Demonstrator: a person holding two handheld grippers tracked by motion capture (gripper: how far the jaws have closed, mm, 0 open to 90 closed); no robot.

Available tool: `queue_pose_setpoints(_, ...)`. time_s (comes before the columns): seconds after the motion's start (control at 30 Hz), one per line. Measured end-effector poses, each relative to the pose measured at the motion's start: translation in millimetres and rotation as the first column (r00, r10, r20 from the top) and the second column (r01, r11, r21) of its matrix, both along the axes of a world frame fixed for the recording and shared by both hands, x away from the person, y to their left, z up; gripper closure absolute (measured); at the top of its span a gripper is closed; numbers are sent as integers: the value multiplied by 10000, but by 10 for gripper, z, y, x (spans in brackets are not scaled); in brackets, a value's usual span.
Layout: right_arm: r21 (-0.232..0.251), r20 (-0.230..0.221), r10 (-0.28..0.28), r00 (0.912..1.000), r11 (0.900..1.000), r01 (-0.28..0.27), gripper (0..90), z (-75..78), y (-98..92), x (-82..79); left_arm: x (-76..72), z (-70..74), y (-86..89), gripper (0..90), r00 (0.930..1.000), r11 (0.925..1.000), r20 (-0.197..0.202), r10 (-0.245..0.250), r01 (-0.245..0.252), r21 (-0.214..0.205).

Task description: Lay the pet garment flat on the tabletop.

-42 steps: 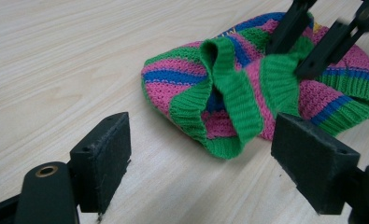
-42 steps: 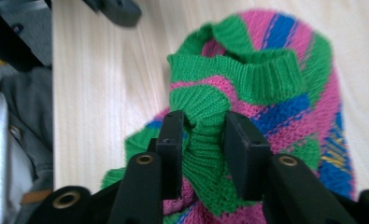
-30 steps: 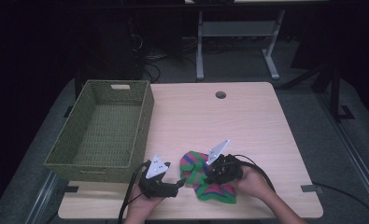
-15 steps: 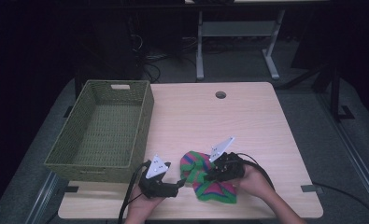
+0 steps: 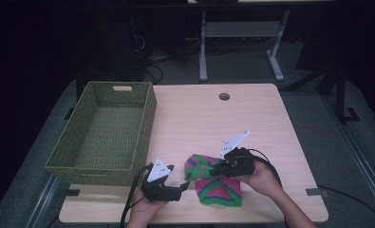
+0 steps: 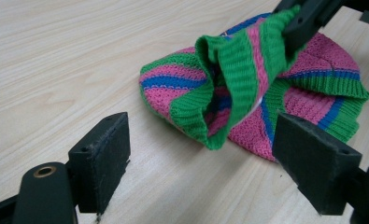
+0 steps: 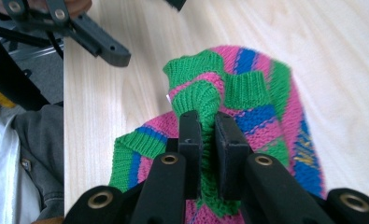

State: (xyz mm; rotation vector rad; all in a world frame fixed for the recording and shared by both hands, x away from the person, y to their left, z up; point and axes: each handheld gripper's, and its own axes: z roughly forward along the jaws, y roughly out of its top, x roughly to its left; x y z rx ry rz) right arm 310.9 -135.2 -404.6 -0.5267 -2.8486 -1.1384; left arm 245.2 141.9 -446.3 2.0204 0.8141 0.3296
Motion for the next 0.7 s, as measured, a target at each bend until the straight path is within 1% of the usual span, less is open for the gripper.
queue_pose_setpoints(0.03,0,0,0,10000,10000,0,823,0,0,0,1,3,1,188,10000,10000,8,-10,10,-34)
queue_pose_setpoints(0.07,42,126,-70,9999,10000,70,824,59,-22,11,-1,5,-3,187,10000,9999,14,2,-2,-137)
queue_pose_setpoints(0.1,42,126,-70,9999,10000,70,824,59,-22,11,-2,7,-4,187,10000,9999,33,-10,11,-153)
queue_pose_setpoints(0.17,91,134,-138,9998,9999,137,824,111,-43,14,-8,10,-12,186,10000,9998,37,-43,44,-203)
queue_pose_setpoints(0.2,147,254,-160,9996,9998,156,824,148,-67,29,-8,10,-14,186,10000,9998,53,-81,82,-181)
queue_pose_setpoints(0.23,147,254,-160,9996,9998,156,824,148,-67,29,-7,10,-17,186,9999,9998,67,-112,113,-140)
queue_pose_setpoints(0.27,286,218,-238,9995,9993,231,824,192,-95,40,-5,8,-25,186,9999,9998,75,-121,123,-168)
queue_pose_setpoints(0.33,318,225,-259,9994,9992,252,824,205,-104,43,-2,9,-34,186,9999,9997,61,-103,104,-206)
queue_pose_setpoints(0.37,357,284,-286,9992,9990,275,824,236,-132,56,3,9,-38,186,9999,9996,34,-106,107,-248)
queue_pose_setpoints(0.4,357,284,-286,9992,9990,275,824,236,-132,56,7,7,-48,186,10000,9992,-13,-75,74,-385)
queue_pose_setpoints(0.43,431,253,-326,9991,9986,315,824,275,-161,69,21,8,-72,185,10000,9988,-15,-84,84,-487)
queue_pose_setpoints(0.5,415,321,-329,9989,9986,315,824,289,-170,75,29,12,-89,184,10000,9986,-12,-95,94,-518)
queue_pose_setpoints(0.53,497,339,-348,9988,9982,331,824,332,-190,78,33,18,-104,182,10000,9988,29,-85,86,-487)
queue_pose_setpoints(0.57,497,339,-348,9988,9982,331,824,332,-190,78,35,21,-121,182,9999,9987,100,-29,34,-513)
queue_pose_setpoints(0.63,562,420,-330,9986,9980,306,825,377,-212,79,45,22,-146,182,10000,9985,82,41,-37,-553)
queue_pose_setpoints(0.67,630,525,-345,9980,9975,311,828,421,-232,82,61,17,-166,180,9999,9988,97,96,-91,-481)
queue_pose_setpoints(0.7,630,525,-345,9980,9975,311,828,421,-232,82,61,17,-166,180,9999,9988,97,96,-91,-481)
